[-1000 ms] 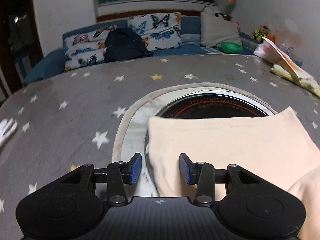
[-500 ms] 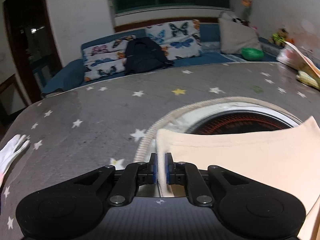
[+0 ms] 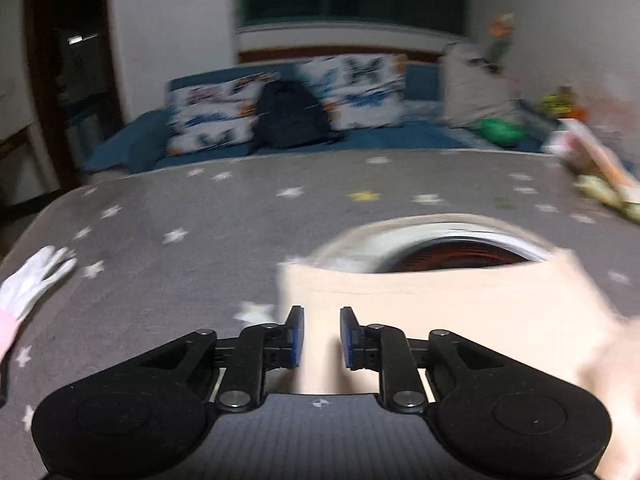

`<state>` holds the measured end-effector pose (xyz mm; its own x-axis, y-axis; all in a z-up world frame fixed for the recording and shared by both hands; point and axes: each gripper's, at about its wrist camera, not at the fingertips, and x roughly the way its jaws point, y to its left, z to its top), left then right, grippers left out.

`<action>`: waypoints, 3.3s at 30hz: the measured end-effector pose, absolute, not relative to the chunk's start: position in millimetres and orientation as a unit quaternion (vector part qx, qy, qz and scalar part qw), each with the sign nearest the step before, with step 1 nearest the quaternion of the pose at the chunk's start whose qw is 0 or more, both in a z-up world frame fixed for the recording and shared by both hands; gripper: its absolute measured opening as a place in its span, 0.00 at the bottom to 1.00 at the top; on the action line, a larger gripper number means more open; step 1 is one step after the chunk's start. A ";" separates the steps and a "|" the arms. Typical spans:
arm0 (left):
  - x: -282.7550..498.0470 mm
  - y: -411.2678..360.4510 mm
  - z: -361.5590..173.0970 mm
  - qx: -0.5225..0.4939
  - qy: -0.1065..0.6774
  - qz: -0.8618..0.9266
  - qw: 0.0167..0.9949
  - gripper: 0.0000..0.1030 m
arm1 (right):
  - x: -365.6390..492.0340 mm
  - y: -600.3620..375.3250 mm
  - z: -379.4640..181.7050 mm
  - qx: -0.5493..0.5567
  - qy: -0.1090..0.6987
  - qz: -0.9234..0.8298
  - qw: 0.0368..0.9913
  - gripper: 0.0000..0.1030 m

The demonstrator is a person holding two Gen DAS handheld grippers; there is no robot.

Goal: Fold clothes

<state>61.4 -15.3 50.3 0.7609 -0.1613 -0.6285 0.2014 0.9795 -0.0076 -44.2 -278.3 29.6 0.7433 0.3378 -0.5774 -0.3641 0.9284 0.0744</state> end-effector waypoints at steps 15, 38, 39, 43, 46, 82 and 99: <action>-17.8 -142.8 65.8 0.075 0.322 -0.343 0.879 0.48 | -76.1 -247.6 12.9 -0.060 0.302 0.213 0.927 0.23; -62.1 -50.0 63.3 0.005 0.296 -0.256 0.920 0.90 | -69.5 -327.6 41.0 0.081 0.327 0.211 0.917 0.36; -62.0 -49.3 62.8 0.001 0.297 -0.253 0.921 0.91 | -67.1 -333.0 44.2 0.089 0.323 0.202 0.920 0.36; -67.1 -50.6 63.2 0.005 0.286 -0.246 0.926 1.00 | -52.0 -343.9 49.3 0.141 0.314 0.181 0.921 0.36; -73.9 -53.2 66.0 0.020 0.272 -0.246 0.930 1.00 | -32.9 -345.3 43.9 0.165 0.327 0.178 0.913 0.36; -74.3 -71.5 59.7 0.148 0.191 -0.252 0.937 0.51 | -57.9 -279.0 100.1 0.102 0.263 0.302 0.911 0.13; -86.2 -107.8 22.2 0.342 0.181 -0.331 0.861 0.55 | -63.3 -288.5 20.8 0.115 0.367 0.246 0.890 0.24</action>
